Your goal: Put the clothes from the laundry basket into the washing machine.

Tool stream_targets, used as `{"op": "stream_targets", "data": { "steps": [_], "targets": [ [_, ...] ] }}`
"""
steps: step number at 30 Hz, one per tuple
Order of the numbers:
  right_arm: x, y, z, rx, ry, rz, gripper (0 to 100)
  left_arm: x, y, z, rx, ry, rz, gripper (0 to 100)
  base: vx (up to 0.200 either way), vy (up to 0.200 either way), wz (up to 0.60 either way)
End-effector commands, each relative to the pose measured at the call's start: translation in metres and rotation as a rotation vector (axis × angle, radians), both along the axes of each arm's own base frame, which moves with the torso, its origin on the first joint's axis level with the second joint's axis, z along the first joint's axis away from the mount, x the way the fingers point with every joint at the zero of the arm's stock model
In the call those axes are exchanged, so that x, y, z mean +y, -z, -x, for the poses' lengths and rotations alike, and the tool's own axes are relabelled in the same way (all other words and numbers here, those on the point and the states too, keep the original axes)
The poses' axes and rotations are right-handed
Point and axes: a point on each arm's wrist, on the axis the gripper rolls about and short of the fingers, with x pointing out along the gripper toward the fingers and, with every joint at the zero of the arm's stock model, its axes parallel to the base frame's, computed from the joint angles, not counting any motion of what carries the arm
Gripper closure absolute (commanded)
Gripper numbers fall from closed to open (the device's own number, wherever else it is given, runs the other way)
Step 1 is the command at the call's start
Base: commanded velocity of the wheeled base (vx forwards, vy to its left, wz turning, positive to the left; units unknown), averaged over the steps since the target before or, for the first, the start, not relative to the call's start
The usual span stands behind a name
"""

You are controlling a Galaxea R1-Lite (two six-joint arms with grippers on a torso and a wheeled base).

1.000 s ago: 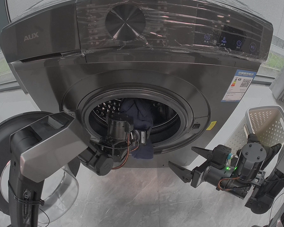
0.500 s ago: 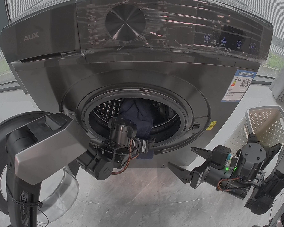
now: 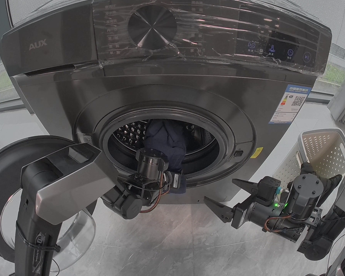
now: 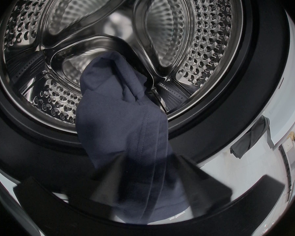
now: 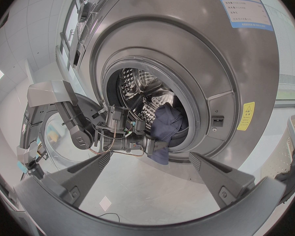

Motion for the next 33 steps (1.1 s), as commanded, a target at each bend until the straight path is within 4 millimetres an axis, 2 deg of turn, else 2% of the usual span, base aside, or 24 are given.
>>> {"op": "stream_targets", "data": {
  "steps": [1, 7, 13, 14, 20, 22, 25, 33],
  "targets": [
    [0.000, 0.000, 0.000, 0.000, 0.001, 0.000, 0, -0.001, 0.003, -0.002, 0.001, -0.001, 0.000, 100, 0.000, 0.000, 0.00],
    [0.001, 0.000, 0.000, 0.000, -0.002, 0.000, 0, -0.001, -0.002, -0.003, -0.014, -0.002, 0.011, 100, 0.000, 0.000, 0.00],
    [0.001, 0.000, 0.000, 0.000, -0.002, 0.000, 0, -0.003, -0.018, -0.015, -0.088, -0.016, 0.066, 100, 0.000, 0.000, 0.00],
    [0.001, 0.000, 0.000, 0.000, -0.002, 0.000, 0, -0.005, -0.028, -0.022, -0.128, -0.025, 0.104, 100, 0.000, 0.000, 0.00],
    [0.001, 0.000, 0.001, 0.000, -0.004, 0.000, 0, -0.004, -0.051, -0.040, -0.210, -0.065, 0.214, 100, 0.000, 0.000, 0.00],
    [0.001, 0.000, 0.001, 0.000, -0.004, 0.000, 0, -0.004, -0.053, -0.042, -0.226, -0.068, 0.228, 100, 0.000, 0.000, 0.00],
    [0.001, 0.000, 0.001, 0.000, -0.005, 0.000, 0, -0.008, -0.055, -0.061, -0.318, -0.086, 0.289, 100, 0.000, 0.000, 0.00],
    [0.001, 0.000, 0.001, 0.002, -0.004, 0.000, 0, -0.008, -0.056, -0.092, -0.425, -0.115, 0.349, 100, 0.000, 0.000, 0.00]
  ]
}}
